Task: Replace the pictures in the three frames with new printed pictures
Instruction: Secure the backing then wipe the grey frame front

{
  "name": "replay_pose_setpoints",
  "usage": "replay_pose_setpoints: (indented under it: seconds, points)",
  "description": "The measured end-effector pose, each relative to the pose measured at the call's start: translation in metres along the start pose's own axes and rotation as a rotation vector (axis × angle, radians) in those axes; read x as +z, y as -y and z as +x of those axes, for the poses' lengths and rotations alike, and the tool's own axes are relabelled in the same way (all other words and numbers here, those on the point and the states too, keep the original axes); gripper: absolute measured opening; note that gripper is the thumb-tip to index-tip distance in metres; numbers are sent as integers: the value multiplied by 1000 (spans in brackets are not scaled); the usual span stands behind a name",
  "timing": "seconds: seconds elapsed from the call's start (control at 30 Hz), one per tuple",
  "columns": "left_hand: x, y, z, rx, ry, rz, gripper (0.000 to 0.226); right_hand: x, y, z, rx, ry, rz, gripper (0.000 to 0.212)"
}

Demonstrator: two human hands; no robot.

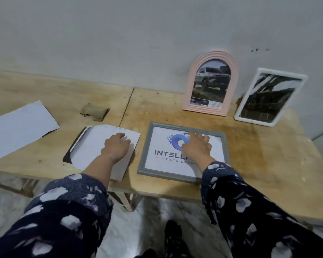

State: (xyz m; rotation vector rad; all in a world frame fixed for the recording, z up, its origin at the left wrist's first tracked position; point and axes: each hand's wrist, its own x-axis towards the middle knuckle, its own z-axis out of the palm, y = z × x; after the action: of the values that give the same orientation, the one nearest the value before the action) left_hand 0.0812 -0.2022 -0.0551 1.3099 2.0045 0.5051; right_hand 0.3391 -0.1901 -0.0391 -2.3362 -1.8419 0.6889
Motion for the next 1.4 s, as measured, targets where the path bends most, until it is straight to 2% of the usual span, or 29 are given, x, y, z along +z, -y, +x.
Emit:
replay_pose_setpoints:
  seconds: [0.27, 0.33, 0.43, 0.53, 0.73, 0.83, 0.9, 1.0, 1.13, 1.23, 1.4]
  points:
    - [-54, 35, 22, -95, -112, 216, 48, 31, 114, 42, -433, 134, -130, 56]
    - [-69, 44, 32, -164, -140, 263, 52, 41, 152, 58, -555, 160, -172, 55]
    - [-79, 48, 46, -162, -127, 354, 63, 54, 195, 75, -697, 170, -199, 53]
    - [-78, 50, 59, -184, -70, 427, 73, 77, 234, 93, -803, 165, -190, 48]
    - [-69, 49, 65, -274, -2, 450, 74, 118, 297, 117, -912, 149, -85, 34]
    - [-69, 51, 65, -284, 11, 459, 74, 129, 308, 117, -1004, 72, -183, 30]
    - [-68, 52, 64, -283, 16, 473, 74, 133, 309, 120, -1000, 14, -246, 29]
    - [-68, 52, 65, -286, 30, 489, 73, 142, 310, 125, -915, 25, -185, 27]
    - [-69, 54, 67, -295, 54, 511, 73, 122, 306, 121, -789, 77, 70, 35]
    - [-69, 52, 67, -299, 64, 553, 71, 96, 290, 115, -717, 42, 245, 13]
    - [-72, 43, 69, -271, 38, 661, 64, 50, 245, 104, -502, 2, 373, 17]
